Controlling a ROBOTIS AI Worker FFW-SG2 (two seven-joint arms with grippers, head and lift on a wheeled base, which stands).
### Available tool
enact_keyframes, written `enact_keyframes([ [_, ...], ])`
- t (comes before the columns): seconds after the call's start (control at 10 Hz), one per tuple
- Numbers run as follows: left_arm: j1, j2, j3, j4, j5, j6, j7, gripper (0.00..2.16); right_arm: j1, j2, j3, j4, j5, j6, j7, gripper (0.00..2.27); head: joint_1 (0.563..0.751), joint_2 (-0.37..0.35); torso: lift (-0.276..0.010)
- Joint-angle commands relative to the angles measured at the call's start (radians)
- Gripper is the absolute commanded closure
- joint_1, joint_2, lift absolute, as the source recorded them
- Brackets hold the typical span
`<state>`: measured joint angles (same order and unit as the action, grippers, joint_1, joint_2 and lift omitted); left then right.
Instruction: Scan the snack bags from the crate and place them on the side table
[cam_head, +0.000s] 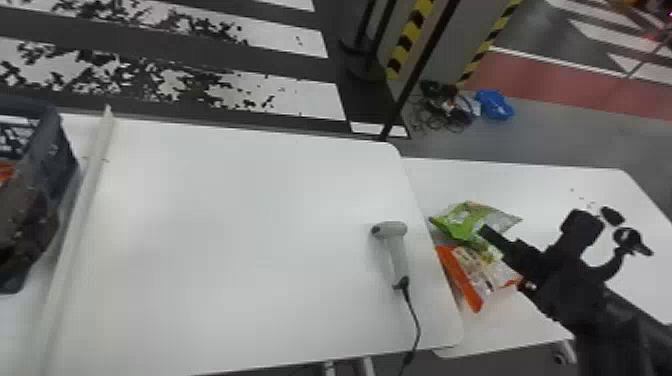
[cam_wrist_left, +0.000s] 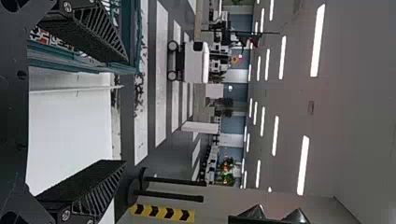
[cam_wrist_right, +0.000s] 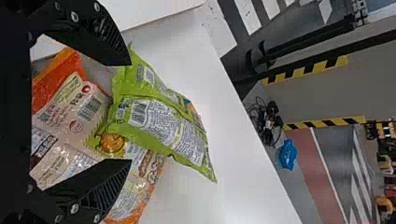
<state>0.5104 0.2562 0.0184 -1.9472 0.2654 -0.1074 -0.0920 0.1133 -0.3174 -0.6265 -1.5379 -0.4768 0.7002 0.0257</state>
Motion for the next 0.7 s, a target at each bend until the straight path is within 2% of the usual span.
enact_keyframes([
  [0.0,-0.003,-0.003,-0.003,-0.001,0.0,0.002,0.0,0.1,0.046,0.021,0.027,-0.14,0.009,-0.004,-0.015,0.06,0.695,-0.35,-0.05],
  [0.2,-0.007,-0.005,-0.006,-0.002,-0.003,0.015,0.002,0.1,0.121,0.069,0.106,-0.331,0.061,-0.044,-0.029,0.06,0.695,-0.35,-0.05],
  [0.3,-0.01,-0.006,-0.008,-0.002,-0.005,0.018,0.003,0.1,0.152,0.09,0.176,-0.395,0.113,-0.1,-0.047,0.05,0.695,-0.35,-0.05],
  [0.6,-0.013,-0.009,-0.014,-0.002,-0.011,0.03,0.008,0.1,0.21,0.152,0.418,-0.446,0.282,-0.323,-0.09,0.05,0.695,-0.263,-0.05],
])
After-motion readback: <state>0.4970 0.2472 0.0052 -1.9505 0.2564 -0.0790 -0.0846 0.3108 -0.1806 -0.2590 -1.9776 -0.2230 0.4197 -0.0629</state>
